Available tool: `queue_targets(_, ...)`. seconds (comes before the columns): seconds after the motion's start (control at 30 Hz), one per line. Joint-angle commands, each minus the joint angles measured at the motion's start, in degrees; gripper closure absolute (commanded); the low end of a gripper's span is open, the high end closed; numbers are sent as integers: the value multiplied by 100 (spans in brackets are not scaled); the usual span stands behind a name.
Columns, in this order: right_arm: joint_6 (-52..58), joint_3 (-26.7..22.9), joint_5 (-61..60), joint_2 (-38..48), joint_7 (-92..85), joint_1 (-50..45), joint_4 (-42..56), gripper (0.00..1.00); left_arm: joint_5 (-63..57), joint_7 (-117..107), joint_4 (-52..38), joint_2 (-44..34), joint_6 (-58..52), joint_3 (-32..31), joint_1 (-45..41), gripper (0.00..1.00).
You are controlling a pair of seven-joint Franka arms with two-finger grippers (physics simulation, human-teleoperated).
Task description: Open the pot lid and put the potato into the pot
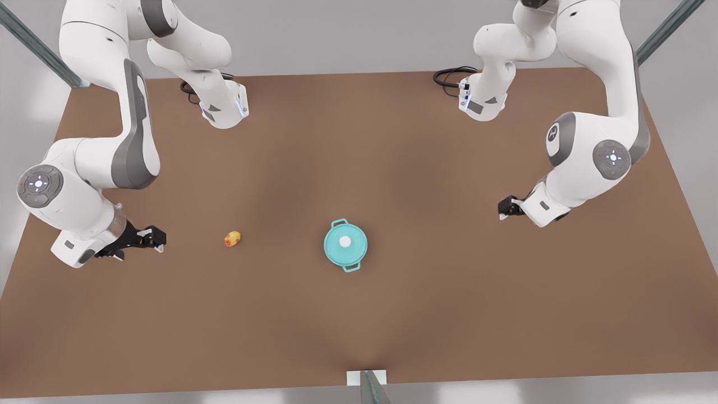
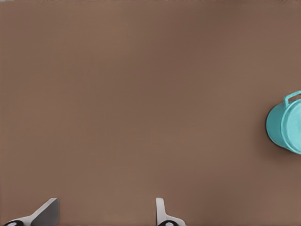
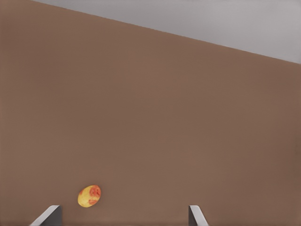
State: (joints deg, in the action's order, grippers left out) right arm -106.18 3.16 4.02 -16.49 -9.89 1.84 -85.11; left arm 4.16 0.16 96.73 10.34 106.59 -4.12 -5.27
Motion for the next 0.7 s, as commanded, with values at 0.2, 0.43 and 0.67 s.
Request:
queue_targets(0.2,853,-26,-59,-153,-145,79,-67,0,-3,-3108,-1252,1215,-42,-28,-2354,3)
queue_targets(0.43,1398,53,47,-21,1806,-527,-15,0,-575,-6573,-4725,4327,678,183,-3375,3)
queue_targets(0.67,1242,-43,-252,14,3634,-518,-269,0,-1032,-6995,-4663,4379,125,280,-3964,1)
